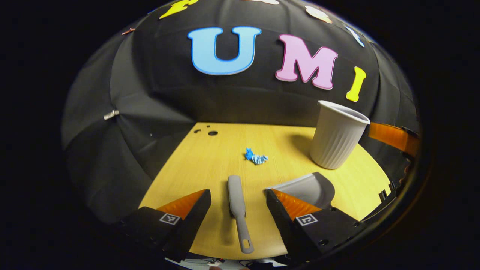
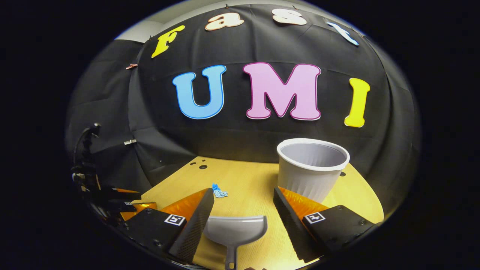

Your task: Pick up the small broom and dustpan from the desktop, sweep the trash into the dustpan with the broom, and then empty the trash into the garbage bin.

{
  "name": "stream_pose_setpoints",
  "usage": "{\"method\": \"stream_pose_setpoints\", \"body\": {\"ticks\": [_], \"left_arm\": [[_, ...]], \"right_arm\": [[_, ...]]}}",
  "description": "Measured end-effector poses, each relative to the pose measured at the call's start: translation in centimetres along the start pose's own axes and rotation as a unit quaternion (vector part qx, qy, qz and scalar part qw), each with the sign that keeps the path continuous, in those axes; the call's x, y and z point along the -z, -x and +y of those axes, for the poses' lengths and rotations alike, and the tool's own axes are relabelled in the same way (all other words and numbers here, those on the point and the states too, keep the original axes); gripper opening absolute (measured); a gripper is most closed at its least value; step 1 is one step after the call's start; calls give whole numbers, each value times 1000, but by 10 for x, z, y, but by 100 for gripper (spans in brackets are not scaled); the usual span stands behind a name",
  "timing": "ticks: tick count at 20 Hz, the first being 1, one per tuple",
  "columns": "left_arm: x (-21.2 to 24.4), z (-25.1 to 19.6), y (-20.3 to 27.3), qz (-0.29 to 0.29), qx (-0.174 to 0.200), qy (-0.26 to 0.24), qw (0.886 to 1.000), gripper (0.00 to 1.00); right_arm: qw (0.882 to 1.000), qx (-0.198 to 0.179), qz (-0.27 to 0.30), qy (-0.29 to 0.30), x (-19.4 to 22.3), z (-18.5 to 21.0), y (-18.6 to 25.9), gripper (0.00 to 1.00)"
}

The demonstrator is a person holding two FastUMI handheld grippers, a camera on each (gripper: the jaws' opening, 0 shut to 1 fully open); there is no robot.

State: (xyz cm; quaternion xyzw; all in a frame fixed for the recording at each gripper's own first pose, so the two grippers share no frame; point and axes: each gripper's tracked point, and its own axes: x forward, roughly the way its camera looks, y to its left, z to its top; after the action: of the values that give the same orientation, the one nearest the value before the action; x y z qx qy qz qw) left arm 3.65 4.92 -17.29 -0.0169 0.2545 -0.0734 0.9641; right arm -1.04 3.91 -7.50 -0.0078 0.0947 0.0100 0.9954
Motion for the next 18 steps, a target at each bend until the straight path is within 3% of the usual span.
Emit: {"method": "stream_pose_setpoints", "body": {"ticks": [3,7,18], "left_arm": [[24,-3,-21,48,21,1,999,96],[55,5,-41,113,22,12,993,96],[110,12,-70,268,2,13,963,96]], "right_arm": [[1000,3,17,1,12,-3,2,99],[999,13,36,5,30,-14,3,99],[994,10,98,-36,78,-25,-3,99]]}}
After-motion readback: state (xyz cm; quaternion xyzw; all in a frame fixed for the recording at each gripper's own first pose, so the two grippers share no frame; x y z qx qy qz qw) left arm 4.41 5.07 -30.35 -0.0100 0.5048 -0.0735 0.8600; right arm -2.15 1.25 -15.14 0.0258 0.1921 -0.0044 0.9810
